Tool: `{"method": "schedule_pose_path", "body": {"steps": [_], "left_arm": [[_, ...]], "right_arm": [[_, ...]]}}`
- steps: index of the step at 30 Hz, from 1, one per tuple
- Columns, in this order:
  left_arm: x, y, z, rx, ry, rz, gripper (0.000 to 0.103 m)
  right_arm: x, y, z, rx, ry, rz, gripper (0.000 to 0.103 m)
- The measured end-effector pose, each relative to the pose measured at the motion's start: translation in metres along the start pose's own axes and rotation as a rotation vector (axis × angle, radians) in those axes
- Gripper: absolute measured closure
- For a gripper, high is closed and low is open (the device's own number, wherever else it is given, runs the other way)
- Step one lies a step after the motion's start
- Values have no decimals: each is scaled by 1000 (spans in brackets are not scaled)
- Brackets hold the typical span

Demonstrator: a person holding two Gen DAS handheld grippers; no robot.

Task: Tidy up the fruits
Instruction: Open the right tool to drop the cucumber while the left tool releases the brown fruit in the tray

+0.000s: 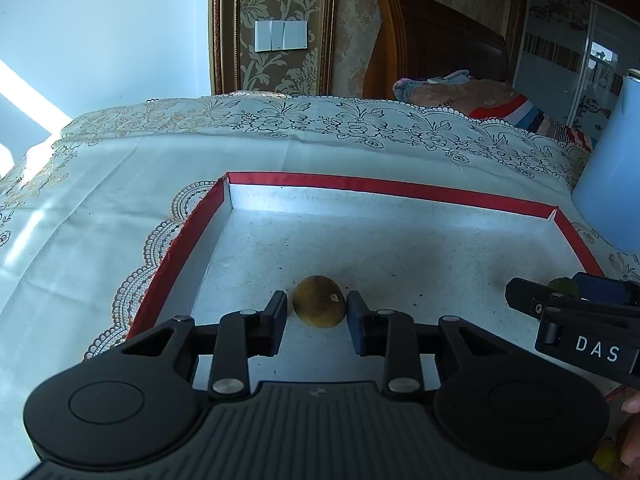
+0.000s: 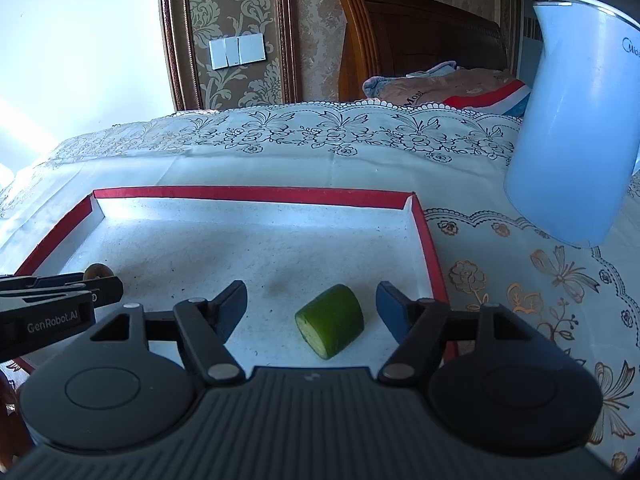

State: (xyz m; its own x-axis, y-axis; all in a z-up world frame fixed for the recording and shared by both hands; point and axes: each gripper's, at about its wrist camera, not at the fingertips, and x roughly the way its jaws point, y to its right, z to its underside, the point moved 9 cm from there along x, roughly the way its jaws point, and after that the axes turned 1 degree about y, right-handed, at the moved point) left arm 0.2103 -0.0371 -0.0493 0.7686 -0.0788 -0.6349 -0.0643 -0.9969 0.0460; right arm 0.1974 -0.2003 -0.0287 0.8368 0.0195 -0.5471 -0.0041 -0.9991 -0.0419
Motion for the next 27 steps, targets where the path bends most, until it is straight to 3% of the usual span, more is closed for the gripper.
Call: {"method": "schedule_pose_path", "body": {"steps": [16, 18, 20, 23, 27], "left_arm": [[-9, 0, 4, 19, 29, 1, 70], [-13, -1, 5, 17, 40, 2, 47], [-20, -3, 4, 12, 78, -11, 35], [-31, -2, 3, 27, 123, -18, 35], [-35, 1, 6, 39, 118, -6, 35]], "right_arm": [[-8, -1, 4, 2, 17, 0, 22], [-11, -1, 5, 6, 21, -3, 18], [-12, 0, 6, 14, 22, -8, 14], [-18, 0, 7, 20, 31, -13, 14], [-25, 0, 11, 25, 34, -28, 11]]}}
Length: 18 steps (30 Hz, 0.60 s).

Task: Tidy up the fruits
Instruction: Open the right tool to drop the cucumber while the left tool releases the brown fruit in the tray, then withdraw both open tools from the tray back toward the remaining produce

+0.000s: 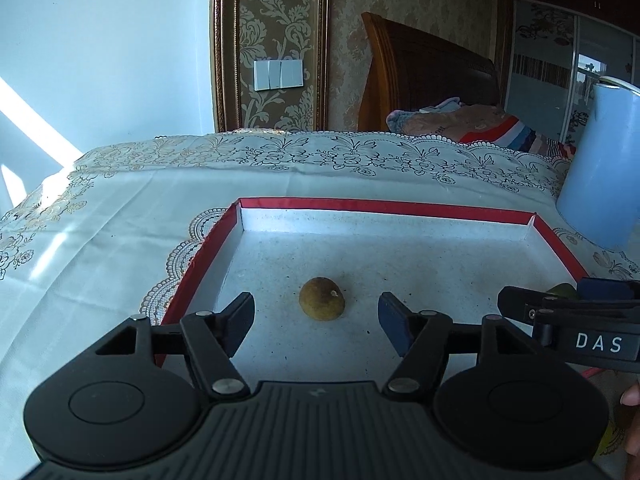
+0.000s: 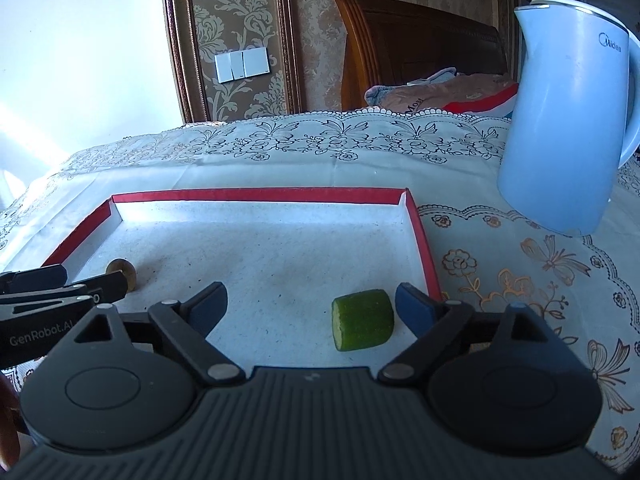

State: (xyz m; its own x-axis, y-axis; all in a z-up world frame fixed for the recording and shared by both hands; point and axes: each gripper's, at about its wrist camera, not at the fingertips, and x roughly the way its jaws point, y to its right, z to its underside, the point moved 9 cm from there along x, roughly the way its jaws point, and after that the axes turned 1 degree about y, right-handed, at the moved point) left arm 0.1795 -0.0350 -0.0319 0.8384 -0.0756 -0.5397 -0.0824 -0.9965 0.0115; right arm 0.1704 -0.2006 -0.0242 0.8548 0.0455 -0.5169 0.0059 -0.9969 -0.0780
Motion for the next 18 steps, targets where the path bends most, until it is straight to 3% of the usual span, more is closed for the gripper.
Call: {"method": "schedule_pose_path", "body": {"steps": [18], "left_arm": [[-26, -5, 12, -29, 17, 36, 31]], "right_arm": [[-21, 8, 8, 43, 24, -29, 4]]}}
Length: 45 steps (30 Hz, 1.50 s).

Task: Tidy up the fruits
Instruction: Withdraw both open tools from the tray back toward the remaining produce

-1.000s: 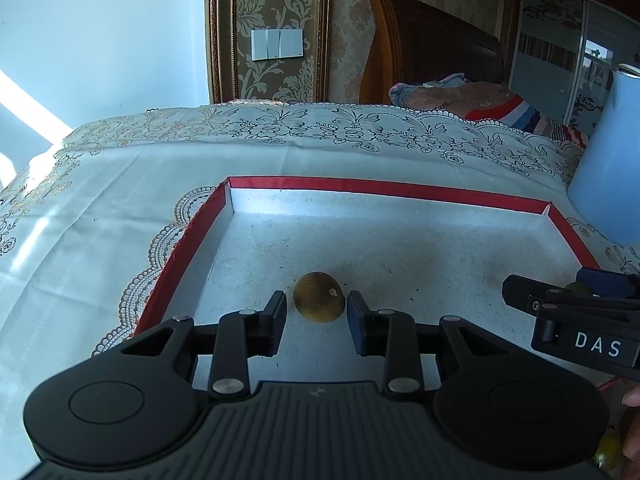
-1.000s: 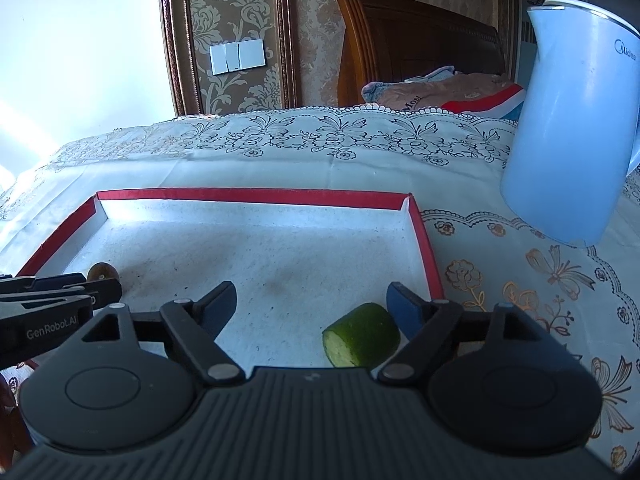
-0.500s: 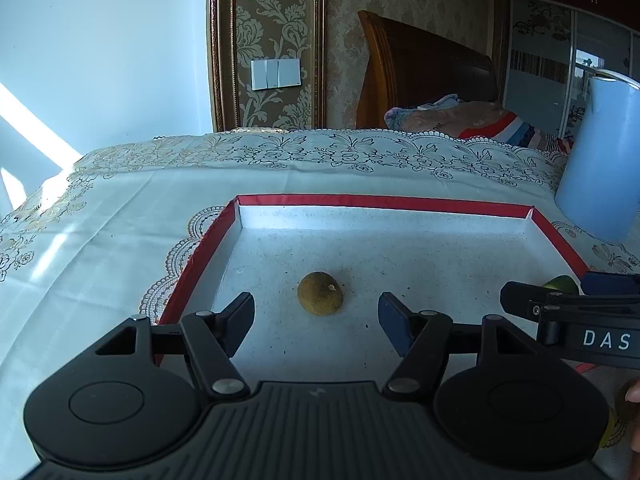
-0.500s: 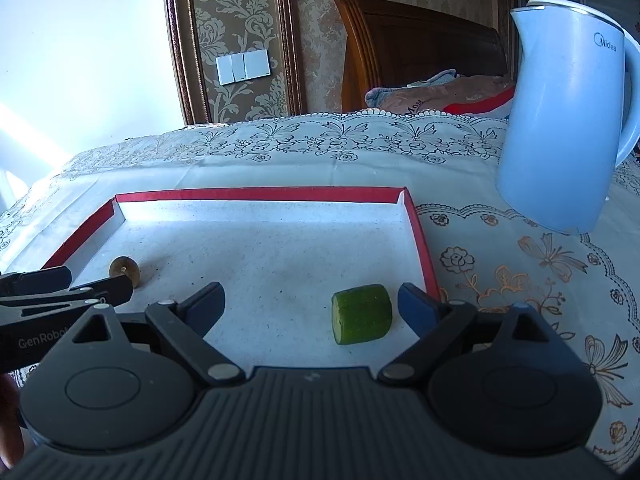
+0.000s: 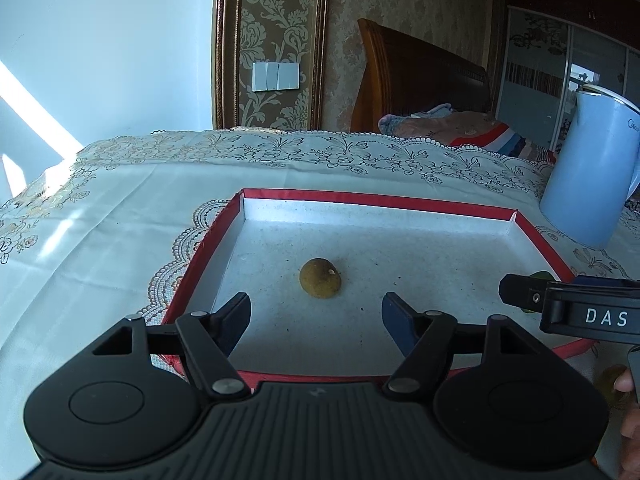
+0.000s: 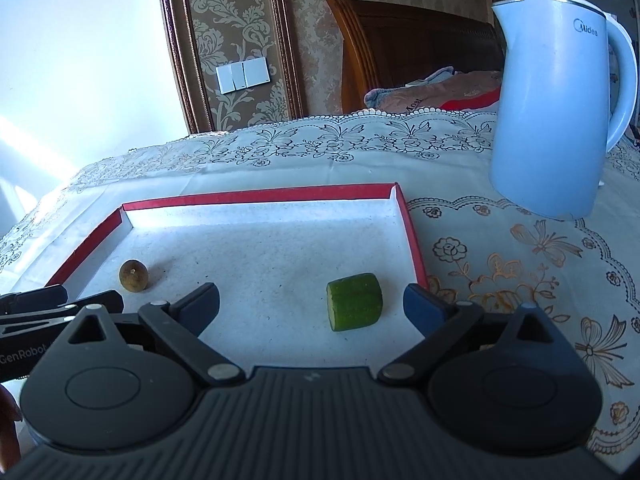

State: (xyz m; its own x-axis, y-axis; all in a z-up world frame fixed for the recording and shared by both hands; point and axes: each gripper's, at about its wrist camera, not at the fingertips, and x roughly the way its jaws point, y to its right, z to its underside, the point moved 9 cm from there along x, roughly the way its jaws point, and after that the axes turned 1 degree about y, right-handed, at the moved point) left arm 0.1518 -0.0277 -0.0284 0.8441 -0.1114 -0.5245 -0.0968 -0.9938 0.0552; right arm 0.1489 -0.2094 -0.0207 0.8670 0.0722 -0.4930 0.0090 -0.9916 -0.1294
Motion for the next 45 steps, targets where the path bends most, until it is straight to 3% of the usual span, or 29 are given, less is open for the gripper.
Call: {"method": "schedule_pose_path", "body": {"steps": [5, 8, 21, 45], "left_arm": [[-7, -4, 3, -13, 7, 7, 30], [-9, -5, 4, -15, 13, 13, 24], [-2, -6, 1, -15, 27, 27, 24], [-6, -5, 4, 12, 37, 2, 24]], "right_arm": [[-2, -2, 1, -10, 2, -11, 3], [-1, -2, 2, -16, 1, -14, 2], [-11, 2, -5, -35, 42, -7, 2], [-60, 28, 37, -115, 74, 23, 2]]}}
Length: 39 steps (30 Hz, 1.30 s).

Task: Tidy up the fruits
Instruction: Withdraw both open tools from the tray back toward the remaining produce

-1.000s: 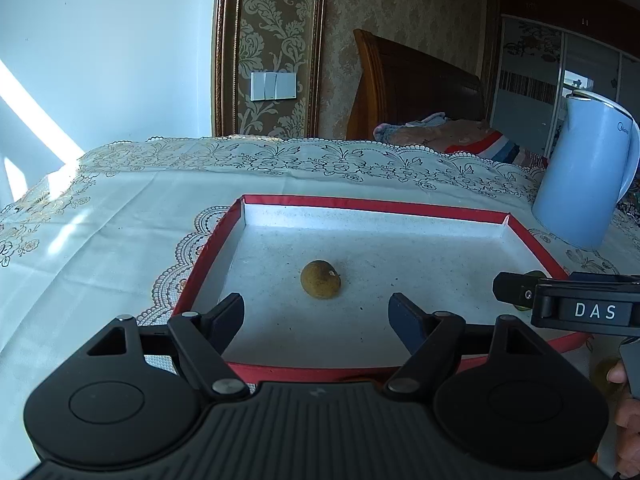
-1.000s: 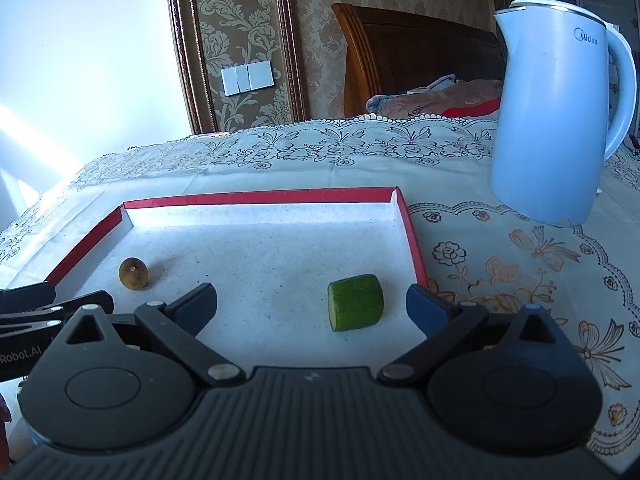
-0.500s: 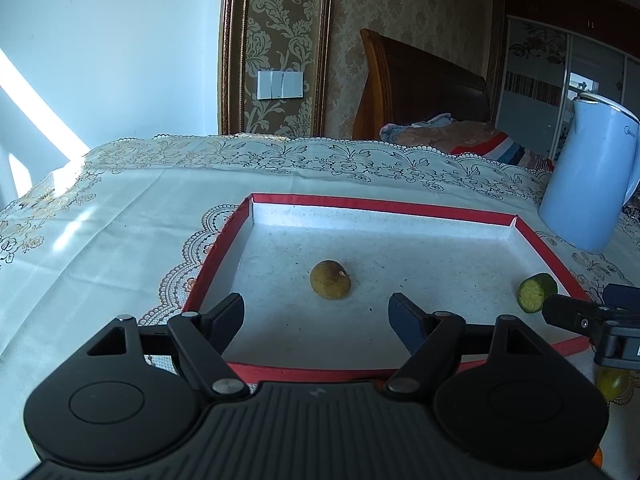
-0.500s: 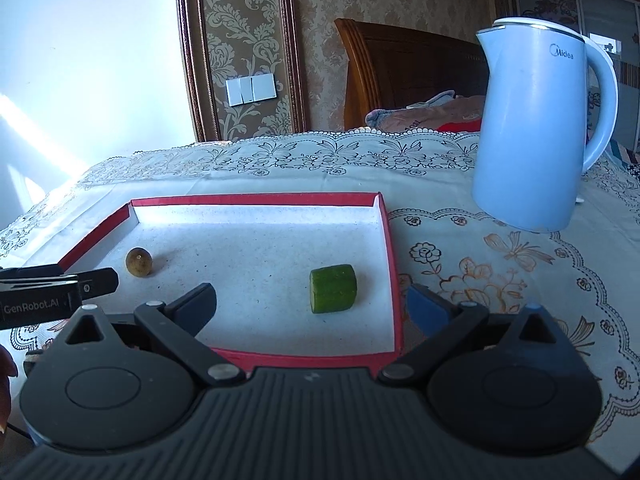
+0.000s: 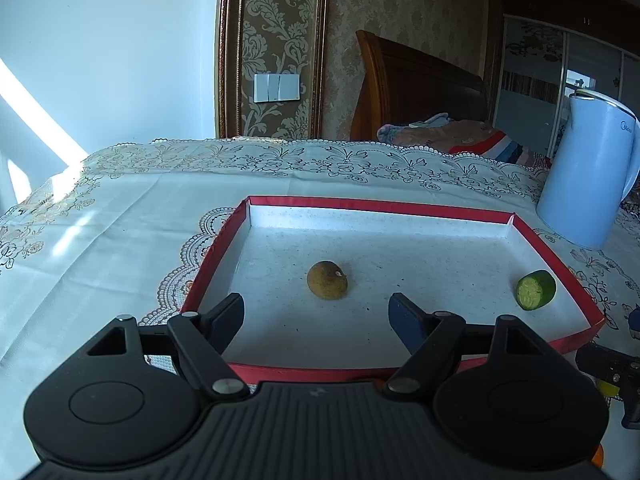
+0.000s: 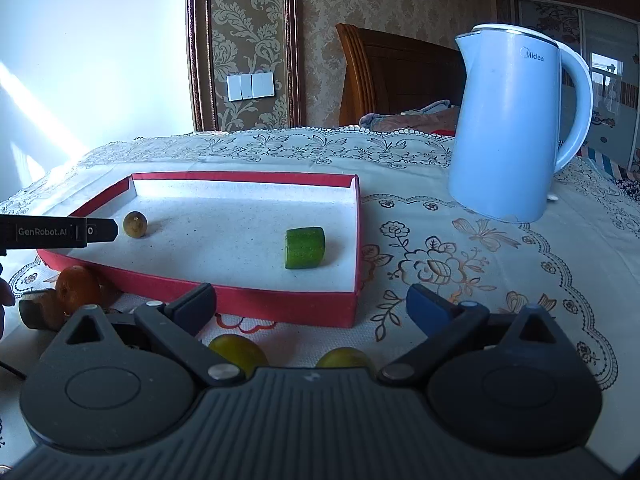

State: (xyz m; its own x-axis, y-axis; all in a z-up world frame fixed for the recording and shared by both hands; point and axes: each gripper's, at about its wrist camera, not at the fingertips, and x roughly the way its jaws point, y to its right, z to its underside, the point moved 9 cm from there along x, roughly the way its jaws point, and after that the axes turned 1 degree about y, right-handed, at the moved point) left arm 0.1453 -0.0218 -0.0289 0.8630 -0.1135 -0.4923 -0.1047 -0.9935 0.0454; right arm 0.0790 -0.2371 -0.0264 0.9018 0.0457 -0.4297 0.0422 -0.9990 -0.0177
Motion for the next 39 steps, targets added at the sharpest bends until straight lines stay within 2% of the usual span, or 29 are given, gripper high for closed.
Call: {"method": "schedule_pose_path", "body": {"steps": [10, 16, 20, 23, 30, 33, 36, 39], "left_arm": [[-21, -16, 6, -29, -6, 35, 24], [-42, -35, 21, -43, -28, 62, 24], [-48, -30, 34, 15, -52, 87, 24], [-53, -23, 38, 70, -30, 75, 24], [-51, -9, 51, 155, -58, 64, 24], [-51, -8, 59, 171, -83, 64, 24], [-51, -14, 63, 184, -83, 13, 23], [-46, -24, 61, 140, -100, -7, 23]], "right_arm": [[-4, -19, 12, -113, -18, -23, 2], [-1, -16, 14, -90, -43, -37, 2], [-1, -13, 15, -66, -53, -40, 2], [0, -11, 16, -52, -55, -43, 2], [2, -9, 16, -39, -64, -41, 2], [2, -8, 16, -34, -66, -42, 2], [3, -8, 16, -31, -65, -43, 2], [3, -8, 16, -31, -68, -43, 2]]}}
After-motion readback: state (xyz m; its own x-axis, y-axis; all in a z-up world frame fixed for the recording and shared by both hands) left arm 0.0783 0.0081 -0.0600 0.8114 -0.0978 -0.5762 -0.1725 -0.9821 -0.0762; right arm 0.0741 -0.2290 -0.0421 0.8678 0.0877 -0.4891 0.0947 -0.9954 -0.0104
